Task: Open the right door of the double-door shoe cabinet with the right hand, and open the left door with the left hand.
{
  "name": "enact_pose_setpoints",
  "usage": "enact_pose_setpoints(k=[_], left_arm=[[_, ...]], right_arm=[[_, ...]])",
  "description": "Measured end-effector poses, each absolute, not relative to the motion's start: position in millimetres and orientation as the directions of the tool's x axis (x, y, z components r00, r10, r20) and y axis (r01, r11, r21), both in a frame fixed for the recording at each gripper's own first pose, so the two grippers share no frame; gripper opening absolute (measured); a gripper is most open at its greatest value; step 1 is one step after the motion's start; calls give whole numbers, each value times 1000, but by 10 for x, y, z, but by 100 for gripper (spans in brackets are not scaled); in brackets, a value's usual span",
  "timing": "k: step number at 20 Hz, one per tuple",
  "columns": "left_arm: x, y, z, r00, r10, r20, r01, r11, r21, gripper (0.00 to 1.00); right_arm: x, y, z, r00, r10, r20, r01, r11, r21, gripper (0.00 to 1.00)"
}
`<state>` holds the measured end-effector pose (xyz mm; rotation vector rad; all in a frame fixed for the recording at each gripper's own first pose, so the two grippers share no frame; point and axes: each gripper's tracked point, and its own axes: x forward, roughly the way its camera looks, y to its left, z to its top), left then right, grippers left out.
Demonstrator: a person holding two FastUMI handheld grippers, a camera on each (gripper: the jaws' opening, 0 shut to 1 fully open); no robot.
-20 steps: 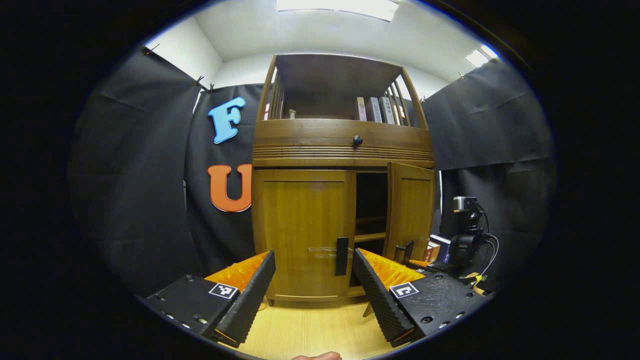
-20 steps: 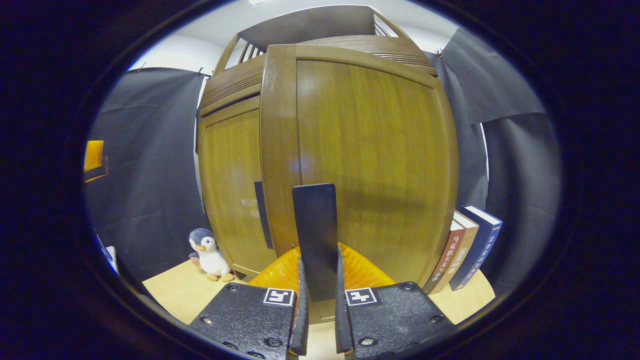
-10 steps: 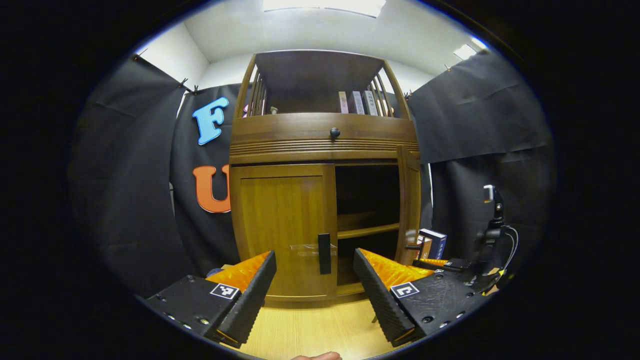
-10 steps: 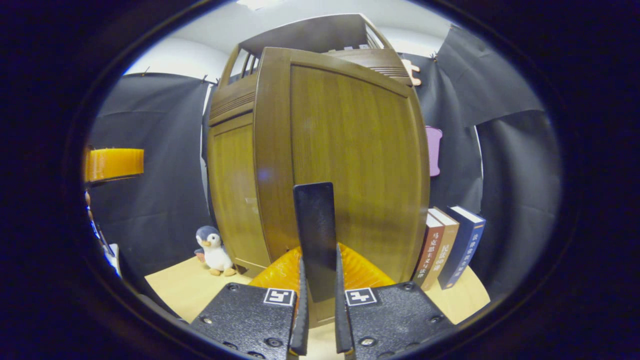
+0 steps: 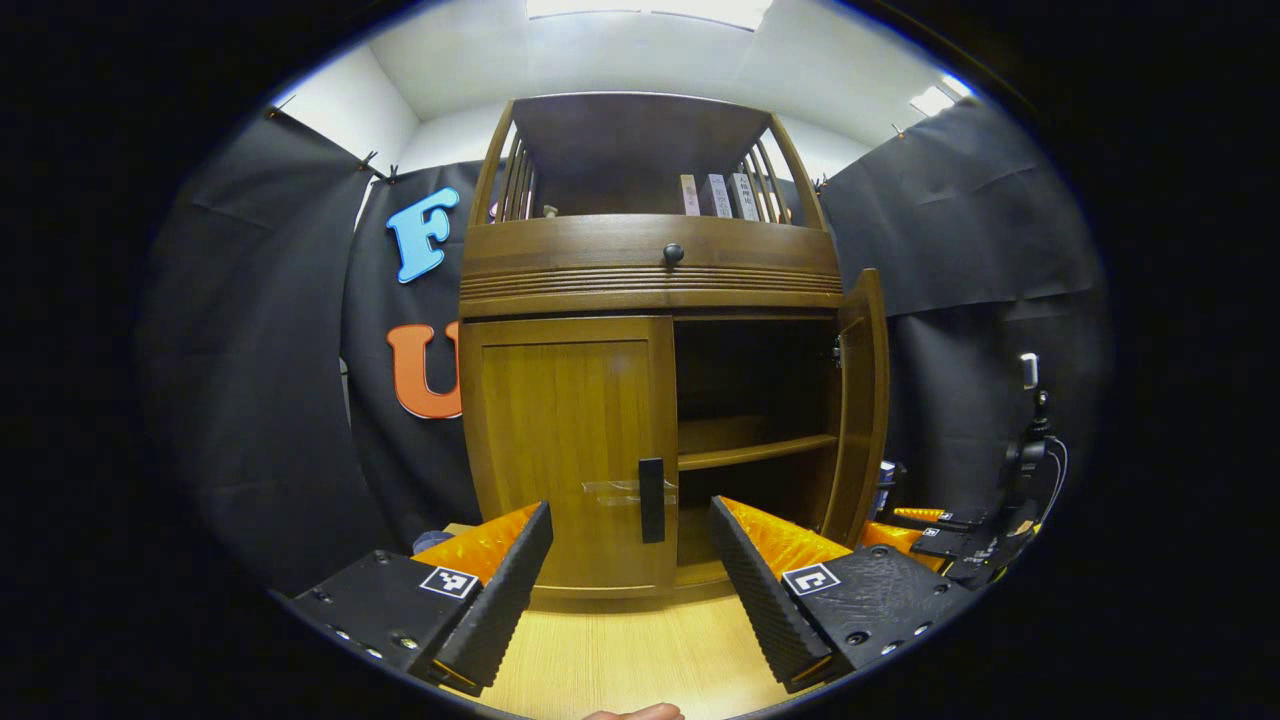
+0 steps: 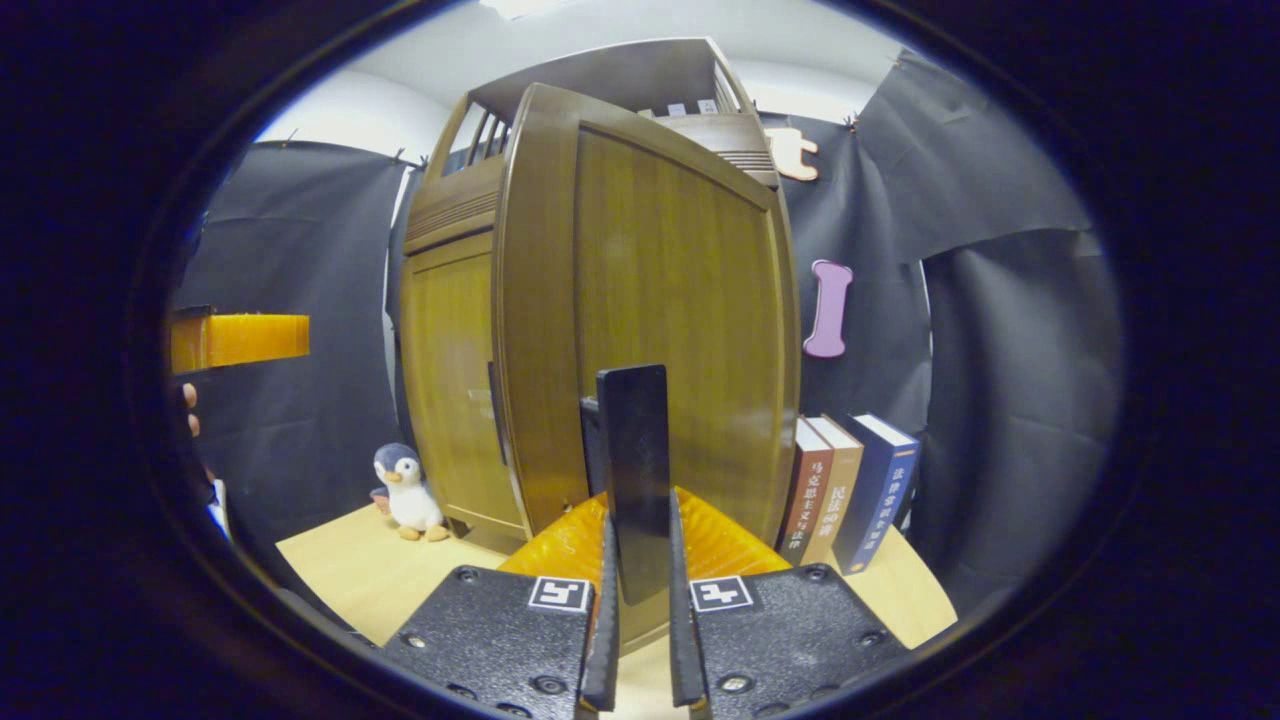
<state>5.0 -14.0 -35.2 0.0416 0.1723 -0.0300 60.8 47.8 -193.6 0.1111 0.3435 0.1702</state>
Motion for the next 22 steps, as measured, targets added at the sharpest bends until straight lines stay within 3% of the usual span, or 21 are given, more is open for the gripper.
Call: enact_pose_setpoints(k=[10, 22], left_arm=[[20, -192, -442, 983, -37, -180, 44, 998, 37, 95], [96, -302, -655, 974, -57, -221, 60, 998, 7, 95]], right_arm=[[426, 43, -1913, 945, 54, -322, -47, 998, 32, 18], [328, -408, -1905, 944, -17, -328, 14, 1000, -10, 10]])
